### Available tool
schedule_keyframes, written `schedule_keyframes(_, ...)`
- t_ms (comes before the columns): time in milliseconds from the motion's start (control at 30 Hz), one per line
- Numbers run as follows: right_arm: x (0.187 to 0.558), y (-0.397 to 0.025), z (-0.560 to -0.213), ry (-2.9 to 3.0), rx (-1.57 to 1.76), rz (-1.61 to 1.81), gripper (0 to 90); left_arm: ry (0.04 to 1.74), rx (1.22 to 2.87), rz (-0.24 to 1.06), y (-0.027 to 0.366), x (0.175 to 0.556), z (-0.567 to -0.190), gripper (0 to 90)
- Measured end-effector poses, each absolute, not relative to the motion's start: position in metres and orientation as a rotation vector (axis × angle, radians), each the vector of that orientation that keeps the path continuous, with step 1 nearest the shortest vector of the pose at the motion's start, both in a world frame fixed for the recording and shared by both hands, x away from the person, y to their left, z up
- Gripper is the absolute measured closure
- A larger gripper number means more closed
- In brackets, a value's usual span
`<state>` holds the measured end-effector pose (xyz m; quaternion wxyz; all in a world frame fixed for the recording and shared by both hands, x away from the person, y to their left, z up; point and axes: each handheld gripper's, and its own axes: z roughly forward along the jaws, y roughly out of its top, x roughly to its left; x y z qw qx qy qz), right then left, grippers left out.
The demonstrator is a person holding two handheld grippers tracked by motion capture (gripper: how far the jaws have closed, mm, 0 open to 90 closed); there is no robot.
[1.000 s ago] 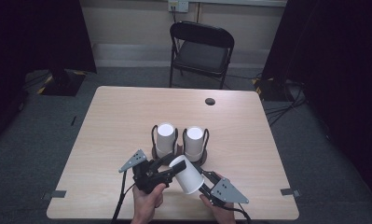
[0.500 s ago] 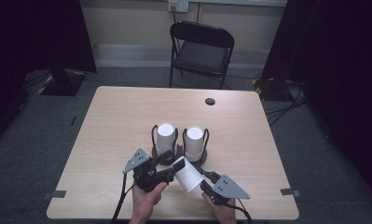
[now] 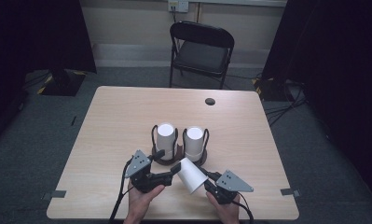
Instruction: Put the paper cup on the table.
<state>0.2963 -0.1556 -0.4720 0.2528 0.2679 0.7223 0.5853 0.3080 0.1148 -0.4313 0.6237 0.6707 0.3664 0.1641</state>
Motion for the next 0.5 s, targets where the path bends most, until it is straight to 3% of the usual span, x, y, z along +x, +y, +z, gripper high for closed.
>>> schedule_keyframes(167,0.2966,-0.1576,-0.472,1.999,0.761,1.564,88.0,0.819,1.569,0.448,0.1186,0.3064,-0.4339,17.9)
schedule_keyframes(500,0.3007,-0.1591,-0.4712,2.12,0.783,1.476,87.7,0.713,1.671,0.461,0.1243,0.3051,-0.4415,16.0)
